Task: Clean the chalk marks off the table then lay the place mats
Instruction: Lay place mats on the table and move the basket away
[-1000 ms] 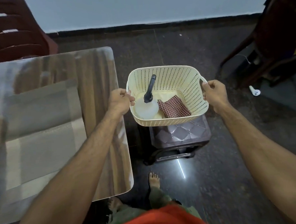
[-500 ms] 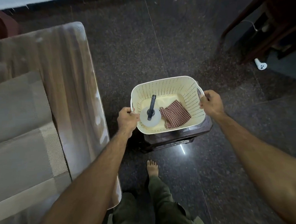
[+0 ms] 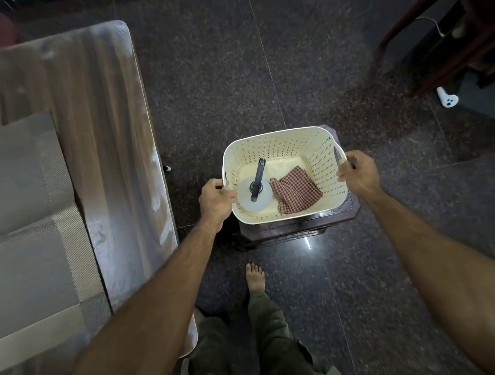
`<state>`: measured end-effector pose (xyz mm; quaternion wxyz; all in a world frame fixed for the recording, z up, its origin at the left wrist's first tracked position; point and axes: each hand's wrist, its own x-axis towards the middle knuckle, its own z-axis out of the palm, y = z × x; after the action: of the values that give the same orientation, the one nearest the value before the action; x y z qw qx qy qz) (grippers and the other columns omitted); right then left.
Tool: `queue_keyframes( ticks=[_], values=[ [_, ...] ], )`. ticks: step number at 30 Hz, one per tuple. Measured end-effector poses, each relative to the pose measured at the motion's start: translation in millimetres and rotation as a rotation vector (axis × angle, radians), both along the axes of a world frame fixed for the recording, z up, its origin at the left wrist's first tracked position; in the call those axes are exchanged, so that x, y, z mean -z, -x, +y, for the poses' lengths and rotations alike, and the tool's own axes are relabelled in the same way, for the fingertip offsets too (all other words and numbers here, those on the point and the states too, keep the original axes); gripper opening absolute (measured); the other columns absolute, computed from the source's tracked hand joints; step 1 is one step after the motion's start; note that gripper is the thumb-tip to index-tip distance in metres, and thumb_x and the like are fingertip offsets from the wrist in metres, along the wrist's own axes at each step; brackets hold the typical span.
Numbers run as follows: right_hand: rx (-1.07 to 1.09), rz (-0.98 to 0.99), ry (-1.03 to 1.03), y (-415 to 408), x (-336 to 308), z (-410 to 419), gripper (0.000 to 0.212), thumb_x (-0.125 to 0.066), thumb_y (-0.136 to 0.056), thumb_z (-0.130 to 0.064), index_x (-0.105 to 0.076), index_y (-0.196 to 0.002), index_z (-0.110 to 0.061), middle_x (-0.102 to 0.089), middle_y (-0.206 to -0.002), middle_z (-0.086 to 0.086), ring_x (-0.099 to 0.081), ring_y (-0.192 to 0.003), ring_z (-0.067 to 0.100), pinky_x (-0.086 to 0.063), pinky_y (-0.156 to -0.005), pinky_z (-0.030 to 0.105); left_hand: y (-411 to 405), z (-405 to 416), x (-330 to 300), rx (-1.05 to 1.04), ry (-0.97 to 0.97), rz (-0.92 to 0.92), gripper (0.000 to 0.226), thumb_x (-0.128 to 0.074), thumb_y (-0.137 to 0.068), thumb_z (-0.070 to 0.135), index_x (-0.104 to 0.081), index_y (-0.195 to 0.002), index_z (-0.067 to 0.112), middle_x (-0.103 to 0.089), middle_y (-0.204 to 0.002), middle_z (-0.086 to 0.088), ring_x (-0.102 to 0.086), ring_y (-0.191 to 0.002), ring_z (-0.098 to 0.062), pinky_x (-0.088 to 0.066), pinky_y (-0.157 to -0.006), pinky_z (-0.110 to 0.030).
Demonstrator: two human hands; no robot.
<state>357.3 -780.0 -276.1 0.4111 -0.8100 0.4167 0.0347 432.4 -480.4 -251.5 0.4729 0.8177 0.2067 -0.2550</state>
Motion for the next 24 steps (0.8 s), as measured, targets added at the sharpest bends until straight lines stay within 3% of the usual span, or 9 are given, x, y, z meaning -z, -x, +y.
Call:
queue_keyframes(
  ticks=[2,5,10,14,18,21,24],
  values=[
    [-0.012,0.017,0.05,-1,-6,3,0.017,-0.051,-0.099,-0.014,-0.061,-0.11,-0.005,-0.068,-0.087,0.006,-0.063,-0.069,0.016,-0.057,-0.073,0.034,-1,1,0,0.018,-0.002,0.007,0.016,-0.055,-0.094,0.007,-0.062,-0.109,0.01,-0.073,-0.098,-0.008,-0.068,-0.083,-0.016,-0.053,-0.07,-0.027],
    [-0.051,0.043,0.225,-4,-22,13,0.027,-0.053,-0.098,-0.018,-0.059,-0.121,-0.005,-0.064,-0.111,0.012,-0.06,-0.097,0.026,-0.044,-0.083,0.03,-2,4,-6,0.049,-0.049,-0.014,0.02,-0.056,-0.096,0.014,-0.061,-0.115,0.012,-0.068,-0.109,-0.002,-0.062,-0.095,-0.015,-0.049,-0.079,-0.027],
    [-0.224,-0.063,0.408,-19,-53,59,0.031,-0.054,-0.097,-0.027,-0.057,-0.124,-0.011,-0.056,-0.121,0.014,-0.052,-0.113,0.031,-0.041,-0.095,0.044,1,23,-33,0.085,-0.032,-0.114,0.029,-0.057,-0.097,0.024,-0.056,-0.125,0.014,-0.06,-0.101,0.007,-0.057,-0.097,-0.011,-0.042,-0.083,-0.024],
    [-0.354,-0.24,0.375,-38,-80,121,0.028,-0.055,-0.096,-0.027,-0.059,-0.119,-0.011,-0.06,-0.114,0.012,-0.054,-0.11,0.03,-0.044,-0.094,0.046,7,58,-58,0.096,-0.014,-0.198,0.025,-0.057,-0.097,0.026,-0.056,-0.12,0.016,-0.061,-0.091,0.01,-0.059,-0.093,-0.011,-0.045,-0.085,-0.025],
    [-0.539,-0.339,0.251,-58,-101,197,0.025,-0.056,-0.095,-0.025,-0.061,-0.116,-0.011,-0.058,-0.106,0.009,-0.056,-0.103,0.027,-0.045,-0.092,0.043,15,106,-77,-0.023,0.0,-0.297,0.02,-0.06,-0.093,0.015,-0.061,-0.112,0.008,-0.058,-0.077,0.011,-0.063,-0.087,-0.021,-0.048,-0.086,-0.029],
    [-0.7,-0.399,0.201,-68,-117,266,0.025,-0.056,-0.096,-0.027,-0.062,-0.114,-0.011,-0.058,-0.101,0.008,-0.056,-0.1,0.027,-0.045,-0.089,0.039,25,159,-93,-0.14,-0.003,-0.35,0.019,-0.059,-0.093,0.009,-0.061,-0.111,0.004,-0.061,-0.085,0.0,-0.06,-0.084,-0.021,-0.045,-0.072,-0.017],
    [-0.811,-0.427,0.187,-75,-123,316,0.026,-0.055,-0.094,-0.03,-0.062,-0.113,-0.014,-0.059,-0.102,0.008,-0.057,-0.101,0.028,-0.046,-0.09,0.042,32,198,-103,-0.218,-0.003,-0.34,0.02,-0.058,-0.094,0.01,-0.06,-0.114,0.004,-0.061,-0.093,-0.003,-0.057,-0.084,-0.016,-0.044,-0.074,-0.017]
  ],
)
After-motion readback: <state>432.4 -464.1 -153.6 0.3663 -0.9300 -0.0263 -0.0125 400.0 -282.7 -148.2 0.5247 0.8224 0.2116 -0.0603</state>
